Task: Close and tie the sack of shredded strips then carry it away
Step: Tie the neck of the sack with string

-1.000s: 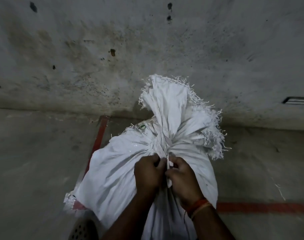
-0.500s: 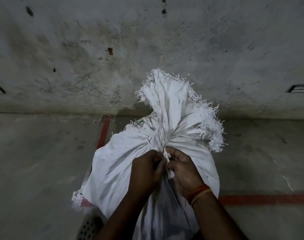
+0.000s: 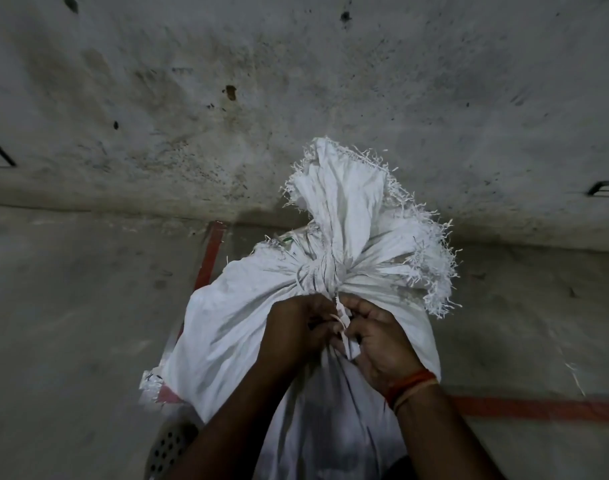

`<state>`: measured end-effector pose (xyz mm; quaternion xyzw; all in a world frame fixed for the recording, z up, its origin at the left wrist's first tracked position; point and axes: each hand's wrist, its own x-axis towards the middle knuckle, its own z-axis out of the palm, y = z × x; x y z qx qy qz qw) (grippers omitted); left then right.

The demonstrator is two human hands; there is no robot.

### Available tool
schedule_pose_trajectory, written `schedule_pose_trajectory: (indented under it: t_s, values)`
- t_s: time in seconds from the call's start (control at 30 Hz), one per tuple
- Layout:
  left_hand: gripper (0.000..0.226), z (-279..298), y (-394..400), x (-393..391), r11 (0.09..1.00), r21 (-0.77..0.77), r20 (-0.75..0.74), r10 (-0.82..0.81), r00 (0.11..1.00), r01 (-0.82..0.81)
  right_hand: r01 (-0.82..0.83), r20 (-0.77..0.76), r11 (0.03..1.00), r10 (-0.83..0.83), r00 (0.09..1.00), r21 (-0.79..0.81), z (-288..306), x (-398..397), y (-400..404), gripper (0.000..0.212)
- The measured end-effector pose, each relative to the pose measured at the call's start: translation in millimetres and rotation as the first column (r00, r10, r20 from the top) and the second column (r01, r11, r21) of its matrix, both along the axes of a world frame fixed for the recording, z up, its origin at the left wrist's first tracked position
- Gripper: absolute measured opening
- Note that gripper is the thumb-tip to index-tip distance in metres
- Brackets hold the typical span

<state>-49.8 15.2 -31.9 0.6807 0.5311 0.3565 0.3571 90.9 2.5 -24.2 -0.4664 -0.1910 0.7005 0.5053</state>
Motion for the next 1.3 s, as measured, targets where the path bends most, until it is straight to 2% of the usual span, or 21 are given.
schedule_pose_trajectory:
  t_s: [0.07,0.23,0.3,0.57,0.7,0.87,1.3]
  values:
    - [0.017,-3.4,4.0,-2.9,1.0,0.026,-0.102,-0.007,0.995,0.01,0.013,-0.038,1.0,-0.014,0.999,-0.023,1.1,0.7,-1.4,0.057]
    - [0.028,-12.1,4.4,-2.9,0.988,0.094,-0.235,-0.094,0.967,0.119,0.061,-0.14,0.993,-0.075,0.987,-0.1,0.1,1.5,-0.5,0.057]
    - [0.029,-16.6,4.1,-2.8,0.986,0.099,-0.258,-0.102,0.961,0.131,0.064,-0.136,0.992,-0.079,0.988,-0.112,0.1,1.4,1.2,0.054]
    - [0.011,-15.7,1.4,-4.9,0.997,0.067,-0.228,-0.028,0.973,0.045,0.139,-0.062,0.976,-0.151,0.987,-0.166,-3.0,-1.3,1.0,0.045]
    - [0.018,-10.8,2.8,-10.1,0.998,0.068,-0.251,-0.001,0.968,0.018,0.156,-0.068,0.971,-0.17,0.983,-0.181,-6.4,-0.2,1.3,0.048]
    - [0.008,-10.5,4.1,-14.7,0.995,0.099,-0.254,-0.001,0.967,0.027,0.132,-0.095,0.978,-0.148,0.984,-0.162,-3.2,-0.9,-0.1,0.046]
    - [0.009,-12.5,1.2,-17.8,0.994,0.104,-0.153,0.037,0.987,-0.021,0.14,-0.004,0.981,-0.142,0.99,-0.135,-5.5,-2.1,0.5,0.051]
